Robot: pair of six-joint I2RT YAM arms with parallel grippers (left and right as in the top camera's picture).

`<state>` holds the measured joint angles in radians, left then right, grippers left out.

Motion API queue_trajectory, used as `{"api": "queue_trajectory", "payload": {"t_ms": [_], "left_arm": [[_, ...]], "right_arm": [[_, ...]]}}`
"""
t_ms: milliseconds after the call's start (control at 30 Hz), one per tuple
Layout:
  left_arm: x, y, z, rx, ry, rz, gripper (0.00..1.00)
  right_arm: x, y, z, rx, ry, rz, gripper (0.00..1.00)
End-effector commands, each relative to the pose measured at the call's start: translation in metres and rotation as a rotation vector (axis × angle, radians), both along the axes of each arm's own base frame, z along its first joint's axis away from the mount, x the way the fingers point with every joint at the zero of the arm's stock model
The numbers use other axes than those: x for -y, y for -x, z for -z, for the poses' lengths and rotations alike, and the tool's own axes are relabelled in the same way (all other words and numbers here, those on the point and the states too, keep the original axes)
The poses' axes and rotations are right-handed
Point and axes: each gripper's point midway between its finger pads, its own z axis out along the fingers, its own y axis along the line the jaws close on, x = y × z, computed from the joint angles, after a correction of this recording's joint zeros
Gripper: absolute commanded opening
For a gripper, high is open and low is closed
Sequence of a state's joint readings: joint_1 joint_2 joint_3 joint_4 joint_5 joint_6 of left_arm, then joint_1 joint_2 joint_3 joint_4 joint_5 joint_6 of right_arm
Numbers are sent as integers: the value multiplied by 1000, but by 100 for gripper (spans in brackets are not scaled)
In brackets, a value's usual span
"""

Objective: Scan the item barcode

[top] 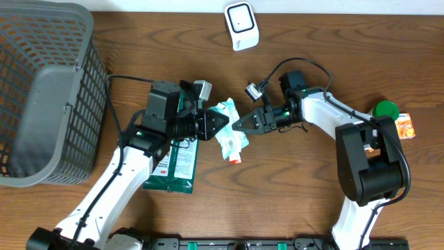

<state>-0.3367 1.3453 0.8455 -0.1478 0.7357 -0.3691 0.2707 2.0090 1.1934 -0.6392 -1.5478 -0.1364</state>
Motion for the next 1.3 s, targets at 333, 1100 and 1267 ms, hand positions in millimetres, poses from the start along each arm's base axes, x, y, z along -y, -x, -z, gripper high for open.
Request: {"api": "queue_trajectory", "payload": {"t_ms": [333,1100,1267], "left_arm": [[-9,-12,3,37,-64,-56,57],[-41,22,67,-170,-279,-134,66],[-40,21,67,-166,-278,-135,66]], "right_arm": [[1,0,-1,56,-9,1,1],[16,-21,31,150,165,68,1],[16,-21,30,131,166,70,1]]}}
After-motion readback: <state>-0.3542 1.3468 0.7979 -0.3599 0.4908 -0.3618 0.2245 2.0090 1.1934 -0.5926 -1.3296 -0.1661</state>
